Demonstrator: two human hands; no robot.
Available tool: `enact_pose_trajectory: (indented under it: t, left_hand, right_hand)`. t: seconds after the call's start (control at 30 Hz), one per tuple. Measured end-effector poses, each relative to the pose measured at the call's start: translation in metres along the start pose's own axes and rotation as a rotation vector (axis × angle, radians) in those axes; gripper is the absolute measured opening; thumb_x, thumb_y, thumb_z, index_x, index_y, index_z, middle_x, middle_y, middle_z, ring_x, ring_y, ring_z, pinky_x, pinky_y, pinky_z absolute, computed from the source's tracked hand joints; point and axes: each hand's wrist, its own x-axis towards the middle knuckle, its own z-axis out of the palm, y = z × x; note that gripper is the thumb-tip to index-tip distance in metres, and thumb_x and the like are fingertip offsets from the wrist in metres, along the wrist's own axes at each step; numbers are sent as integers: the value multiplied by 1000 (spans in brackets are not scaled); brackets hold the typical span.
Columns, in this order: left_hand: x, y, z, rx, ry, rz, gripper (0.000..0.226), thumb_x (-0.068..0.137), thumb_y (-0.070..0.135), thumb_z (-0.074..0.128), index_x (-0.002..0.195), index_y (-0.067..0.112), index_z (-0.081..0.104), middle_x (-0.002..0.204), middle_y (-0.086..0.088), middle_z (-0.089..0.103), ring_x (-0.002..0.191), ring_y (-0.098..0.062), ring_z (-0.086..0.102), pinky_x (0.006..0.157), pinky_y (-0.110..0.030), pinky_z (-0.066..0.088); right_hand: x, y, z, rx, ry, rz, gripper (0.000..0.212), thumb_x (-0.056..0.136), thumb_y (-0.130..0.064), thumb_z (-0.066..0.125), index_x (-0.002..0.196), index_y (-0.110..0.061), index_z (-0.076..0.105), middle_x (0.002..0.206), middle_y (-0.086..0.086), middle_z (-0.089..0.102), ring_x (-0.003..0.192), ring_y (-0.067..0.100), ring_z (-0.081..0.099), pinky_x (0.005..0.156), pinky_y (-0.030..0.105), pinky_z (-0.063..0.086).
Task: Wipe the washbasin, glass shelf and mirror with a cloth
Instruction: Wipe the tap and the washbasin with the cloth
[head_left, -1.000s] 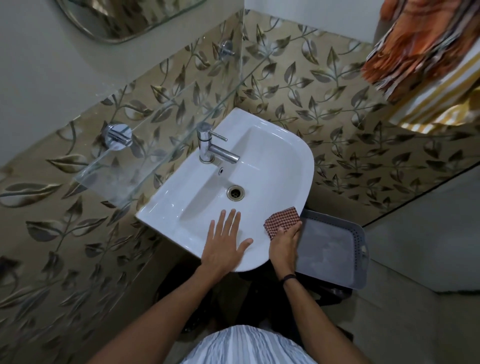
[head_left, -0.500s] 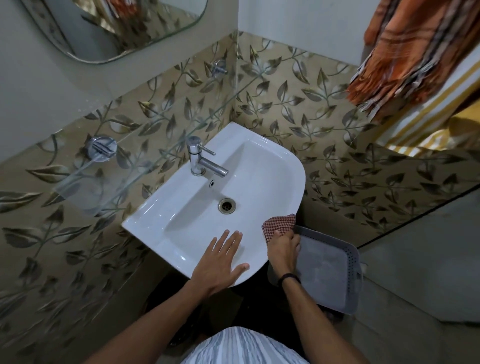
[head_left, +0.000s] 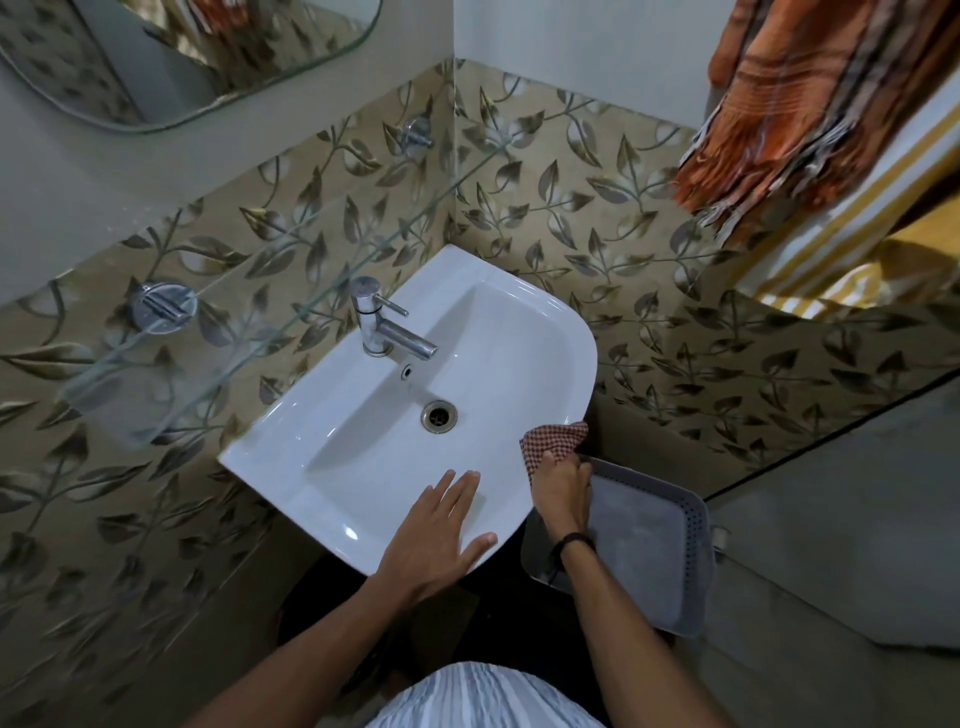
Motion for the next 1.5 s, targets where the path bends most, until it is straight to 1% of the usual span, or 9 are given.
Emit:
enact_pose_trajectory:
  t: [0.13, 0.33, 0.6, 0.87, 1.1, 1.23, 1.3, 1.4, 1.5]
  left_hand:
    - [1, 1, -2, 25, -4, 10, 80, 99, 73, 17, 160, 26, -5, 167, 15, -6, 151, -4, -19, 126, -37, 3]
    - [1, 1, -2, 4, -7, 3, 78, 99, 73, 15, 160, 29, -6, 167, 16, -5, 151, -3, -18, 126, -40, 6]
    - [3, 2, 0, 1, -11, -9, 78, 99, 71, 18, 159, 30, -10, 165, 18, -12, 149, -2, -22, 126, -37, -1]
    - [8, 3, -2, -14, -24, -15, 80, 99, 72, 20, 157, 30, -14, 165, 17, -14, 150, -4, -21, 126, -36, 1]
    - [7, 4, -5, -133, -1, -40, 83, 96, 76, 23, 158, 33, -13, 162, 25, -16, 147, 5, -22, 124, -29, -2]
    - [7, 6, -7, -144, -7, -47, 84, 96, 76, 24, 158, 33, -12, 163, 25, -14, 146, 6, -22, 125, -29, 0]
    - [7, 7, -8, -149, -3, -55, 83, 96, 76, 24, 158, 33, -11, 162, 26, -14, 146, 7, -22, 125, -29, 1]
    - [5, 8, -11, -154, -16, -73, 83, 96, 76, 25, 158, 35, -12, 160, 29, -17, 145, 9, -23, 123, -25, -2]
    - [4, 9, -12, -157, -15, -78, 83, 96, 76, 26, 158, 36, -12, 158, 32, -18, 144, 10, -22, 122, -23, -1]
  right_hand:
    - [23, -14, -10, 3, 17, 15, 50, 105, -38, 38, 134, 1, 48, 137, 21, 44, 119, 43, 52, 93, 44, 44]
    - [67, -36, -30, 36, -17, 68, 51, 104, -39, 36, 136, -1, 49, 142, 20, 42, 124, 43, 50, 100, 46, 42]
    - [33, -17, -11, -51, -46, 74, 49, 107, -35, 35, 139, 0, 43, 143, 22, 40, 125, 43, 49, 102, 47, 42]
    - [72, -40, -36, 70, -96, 114, 50, 104, -35, 34, 144, -6, 37, 150, 18, 34, 132, 41, 42, 109, 50, 36]
    - [26, -10, -7, 4, -86, 48, 49, 106, -31, 36, 147, -6, 27, 147, 20, 34, 129, 42, 45, 100, 46, 40]
    - [40, -21, -16, 18, -85, 72, 46, 106, -30, 36, 143, -3, 30, 147, 21, 35, 128, 42, 45, 101, 45, 40]
    - [55, -31, -23, 44, -65, 72, 52, 105, -28, 36, 149, -4, 22, 149, 22, 32, 131, 43, 43, 103, 47, 39]
    - [74, -43, -31, 62, -55, 34, 68, 104, -27, 36, 158, -15, -3, 155, 22, 25, 135, 42, 38, 104, 51, 36]
    - [76, -41, -32, 18, -23, -27, 65, 106, -28, 33, 159, -20, -6, 153, 23, 28, 133, 43, 40, 103, 51, 36]
